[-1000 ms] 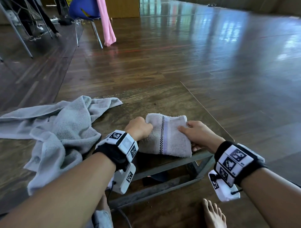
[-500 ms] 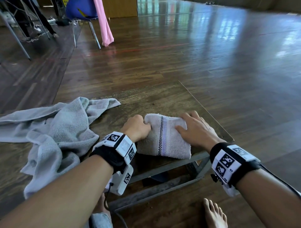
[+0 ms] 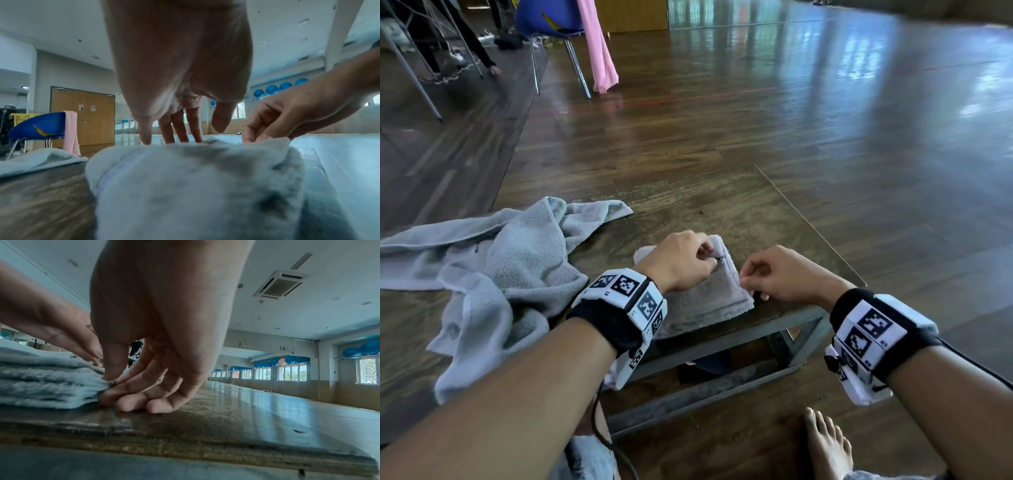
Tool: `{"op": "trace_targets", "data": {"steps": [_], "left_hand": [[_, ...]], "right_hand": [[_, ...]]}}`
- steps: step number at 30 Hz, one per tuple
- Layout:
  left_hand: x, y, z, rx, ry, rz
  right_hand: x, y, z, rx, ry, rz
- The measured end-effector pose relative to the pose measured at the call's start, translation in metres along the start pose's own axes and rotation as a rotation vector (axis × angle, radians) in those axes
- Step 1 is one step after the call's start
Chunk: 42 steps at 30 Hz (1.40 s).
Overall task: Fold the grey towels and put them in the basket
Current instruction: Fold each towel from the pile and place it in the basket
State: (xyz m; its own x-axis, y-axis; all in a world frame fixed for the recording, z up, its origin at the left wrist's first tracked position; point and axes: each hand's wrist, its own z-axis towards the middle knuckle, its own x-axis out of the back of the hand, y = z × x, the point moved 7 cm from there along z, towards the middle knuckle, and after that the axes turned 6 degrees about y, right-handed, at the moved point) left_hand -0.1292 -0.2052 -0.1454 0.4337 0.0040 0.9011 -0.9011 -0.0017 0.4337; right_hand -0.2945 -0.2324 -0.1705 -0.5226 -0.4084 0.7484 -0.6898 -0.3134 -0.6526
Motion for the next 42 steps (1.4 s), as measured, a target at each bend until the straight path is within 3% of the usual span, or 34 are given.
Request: {"op": "trace_targets", "data": {"steps": [2,5,12,20,24,28,36,42], "left_hand": [[-0.003,0.004,-0.005,-0.055,-0.043,-0.013],[-0.007,0.011,-0.014,-0.164,-0.074,0.061],[-0.014,0.018,-0.038,-0.154,-0.086,-0.047],[-0.007,0.023,-0.044,-0.137,0.043,-0.2],[-0.002,0.027,-0.042,-0.069,0.174,-0.464],[-0.009,0.041,-0.044,-0.082,0.17,-0.625],[-0.032,0.042,-0.044,-0.108,0.099,-0.421],[-0.034,0.042,-0.043,-0.118,0.024,-0.396]], "right_hand": [[-0.001,-0.002,-0.003,-0.002,-0.018,0.033],[0.006,-0.003,-0.009,0.016,0.109,0.048],[0.001,-0.019,-0.022,0.151,0.127,0.04],[0.0,-0.015,-0.023,0.099,0.12,0.034],[-0.003,-0.016,-0.023,0.07,0.063,0.026],[-0.004,-0.015,-0.022,0.041,0.031,0.037],[-0.003,0.004,-0.013,-0.153,0.004,0.185],[-0.011,0.006,-0.006,-0.119,0.073,0.024]]}}
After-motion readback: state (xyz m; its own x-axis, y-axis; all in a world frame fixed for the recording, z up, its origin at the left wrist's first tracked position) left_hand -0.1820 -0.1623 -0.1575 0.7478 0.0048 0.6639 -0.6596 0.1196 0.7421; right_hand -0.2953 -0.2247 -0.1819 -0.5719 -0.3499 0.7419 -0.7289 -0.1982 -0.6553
